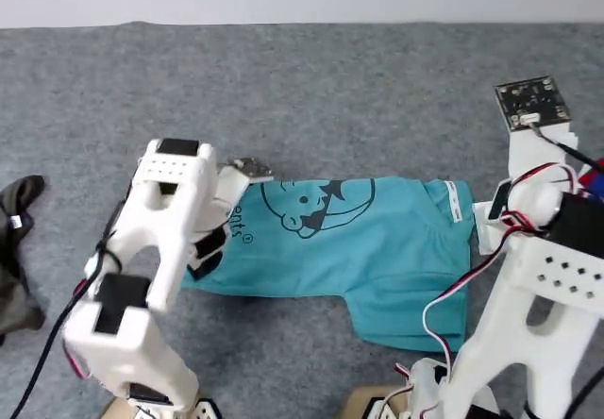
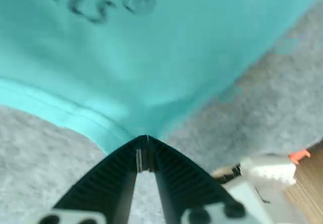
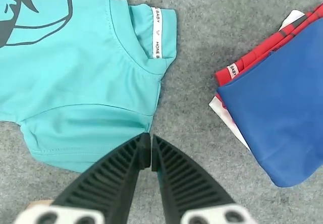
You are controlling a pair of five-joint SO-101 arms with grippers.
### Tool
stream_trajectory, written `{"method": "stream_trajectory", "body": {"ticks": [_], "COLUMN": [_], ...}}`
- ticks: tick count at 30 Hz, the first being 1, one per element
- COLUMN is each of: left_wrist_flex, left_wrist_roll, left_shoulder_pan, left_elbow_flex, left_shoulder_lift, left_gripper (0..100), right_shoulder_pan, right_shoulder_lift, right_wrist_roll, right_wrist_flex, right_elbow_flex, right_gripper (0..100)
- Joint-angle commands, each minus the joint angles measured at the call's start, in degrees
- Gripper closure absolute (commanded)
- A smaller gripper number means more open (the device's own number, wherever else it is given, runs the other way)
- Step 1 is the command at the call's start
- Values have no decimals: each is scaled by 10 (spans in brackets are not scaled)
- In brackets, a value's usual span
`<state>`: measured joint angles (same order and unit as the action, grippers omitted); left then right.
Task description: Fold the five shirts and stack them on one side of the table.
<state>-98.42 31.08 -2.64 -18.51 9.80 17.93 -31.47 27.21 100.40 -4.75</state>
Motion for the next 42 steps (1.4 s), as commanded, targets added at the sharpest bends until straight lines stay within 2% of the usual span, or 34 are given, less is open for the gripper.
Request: {"method": "stream_trajectory", "body": {"ticks": [1, 6, 13, 18, 25, 35, 42], "left_wrist_flex": [-21, -19, -19, -17, 57, 164, 179], "left_wrist_roll": [8, -11, -127, -173, -246, -247, -246], "left_shoulder_pan": [-4, 0, -30, -114, -229, -404, -486], "left_elbow_flex": [-51, -48, 79, 127, 126, 119, 125], "left_shoulder_lift": [-70, -81, -141, -198, -201, -193, -82], "left_gripper": [994, 994, 994, 994, 994, 991, 923], "right_shoulder_pan": [4, 4, 6, 7, 7, 8, 7], "right_shoulder_lift": [-19, -20, -61, -127, -211, -386, -445], "right_wrist_roll": [-4, -4, -4, -4, -5, -5, -6], "right_wrist_flex": [22, 22, 22, 22, 22, 22, 22], "right_elbow_flex": [4, 4, 4, 2, -87, -128, -76], "right_gripper": [988, 988, 988, 988, 988, 984, 984]}}
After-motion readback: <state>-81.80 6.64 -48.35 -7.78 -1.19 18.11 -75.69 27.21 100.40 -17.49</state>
